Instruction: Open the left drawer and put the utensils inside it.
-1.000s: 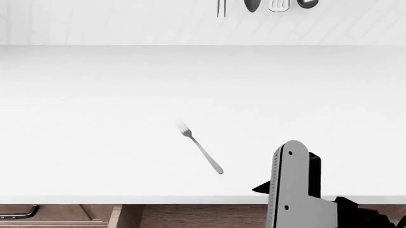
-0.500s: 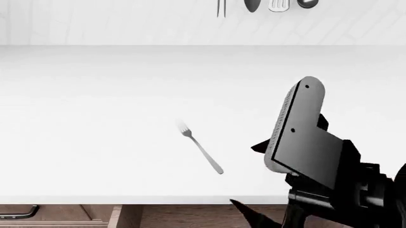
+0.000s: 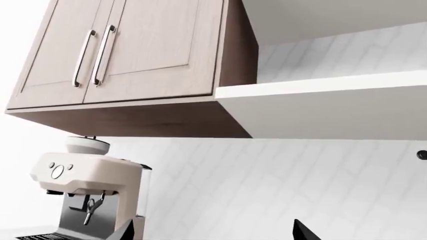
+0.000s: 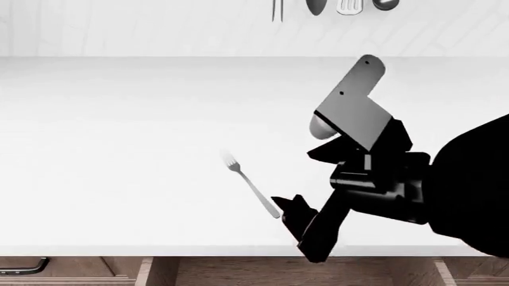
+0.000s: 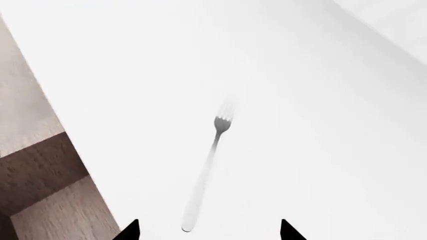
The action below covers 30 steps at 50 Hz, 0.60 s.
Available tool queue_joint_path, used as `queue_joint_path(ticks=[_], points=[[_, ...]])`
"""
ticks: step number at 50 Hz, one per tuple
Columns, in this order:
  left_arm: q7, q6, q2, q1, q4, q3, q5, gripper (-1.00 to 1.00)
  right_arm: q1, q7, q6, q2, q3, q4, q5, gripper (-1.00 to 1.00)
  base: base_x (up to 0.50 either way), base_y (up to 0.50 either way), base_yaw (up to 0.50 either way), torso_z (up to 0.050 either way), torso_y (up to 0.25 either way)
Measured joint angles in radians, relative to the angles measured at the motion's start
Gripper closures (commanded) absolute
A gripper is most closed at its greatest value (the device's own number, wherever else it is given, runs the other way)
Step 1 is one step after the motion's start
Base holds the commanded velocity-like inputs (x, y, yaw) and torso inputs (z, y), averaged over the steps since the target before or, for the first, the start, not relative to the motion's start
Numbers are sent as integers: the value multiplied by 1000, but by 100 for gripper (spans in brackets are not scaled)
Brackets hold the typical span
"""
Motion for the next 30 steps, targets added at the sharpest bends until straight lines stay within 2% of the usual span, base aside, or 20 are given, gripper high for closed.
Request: queue_joint_path(ticks=[30], points=[[7,1,11,0,0,3,3,-100,-38,-40,-86,-206,-50,229,-140,-100,0,0,0,0,0]])
